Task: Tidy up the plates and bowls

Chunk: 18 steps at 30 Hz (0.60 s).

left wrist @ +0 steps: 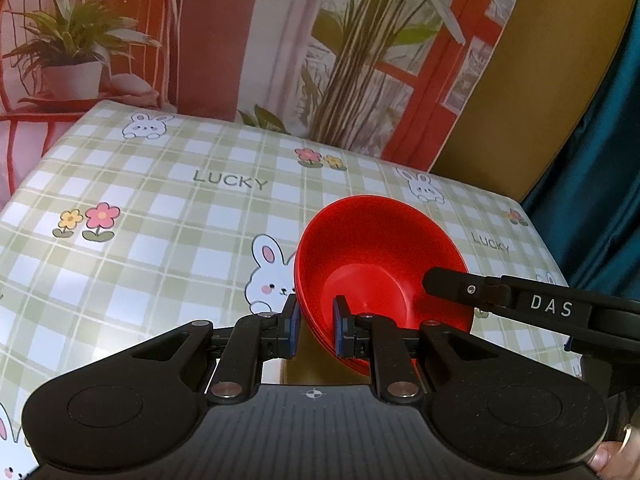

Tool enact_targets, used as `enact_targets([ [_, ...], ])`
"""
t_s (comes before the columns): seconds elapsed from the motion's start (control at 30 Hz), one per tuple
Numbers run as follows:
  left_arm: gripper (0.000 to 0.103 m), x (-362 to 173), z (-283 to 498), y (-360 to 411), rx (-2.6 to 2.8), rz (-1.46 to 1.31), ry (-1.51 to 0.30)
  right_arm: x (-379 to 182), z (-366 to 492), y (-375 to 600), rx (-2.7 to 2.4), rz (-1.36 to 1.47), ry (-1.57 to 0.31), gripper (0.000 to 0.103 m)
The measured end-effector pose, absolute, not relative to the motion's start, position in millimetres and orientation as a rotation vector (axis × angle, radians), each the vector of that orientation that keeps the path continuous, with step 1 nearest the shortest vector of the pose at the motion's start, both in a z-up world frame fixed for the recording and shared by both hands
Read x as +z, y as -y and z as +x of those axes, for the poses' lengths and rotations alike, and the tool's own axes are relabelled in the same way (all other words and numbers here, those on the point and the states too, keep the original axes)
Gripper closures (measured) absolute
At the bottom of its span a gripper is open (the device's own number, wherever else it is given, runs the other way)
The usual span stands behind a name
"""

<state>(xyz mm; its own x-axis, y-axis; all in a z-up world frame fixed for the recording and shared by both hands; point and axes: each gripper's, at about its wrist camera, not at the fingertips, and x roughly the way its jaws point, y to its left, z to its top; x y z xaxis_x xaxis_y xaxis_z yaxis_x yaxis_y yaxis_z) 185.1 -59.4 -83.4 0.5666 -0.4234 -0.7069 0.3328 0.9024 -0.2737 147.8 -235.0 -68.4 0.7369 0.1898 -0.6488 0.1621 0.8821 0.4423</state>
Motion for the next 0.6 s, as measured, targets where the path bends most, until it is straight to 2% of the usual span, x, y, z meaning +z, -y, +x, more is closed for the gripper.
enact_targets([
  [0.6, 0.085, -95, 174, 75, -0.482, -0.068, -0.893, -83, 127, 243, -0.026, 0.498, -0.778, 0.088],
])
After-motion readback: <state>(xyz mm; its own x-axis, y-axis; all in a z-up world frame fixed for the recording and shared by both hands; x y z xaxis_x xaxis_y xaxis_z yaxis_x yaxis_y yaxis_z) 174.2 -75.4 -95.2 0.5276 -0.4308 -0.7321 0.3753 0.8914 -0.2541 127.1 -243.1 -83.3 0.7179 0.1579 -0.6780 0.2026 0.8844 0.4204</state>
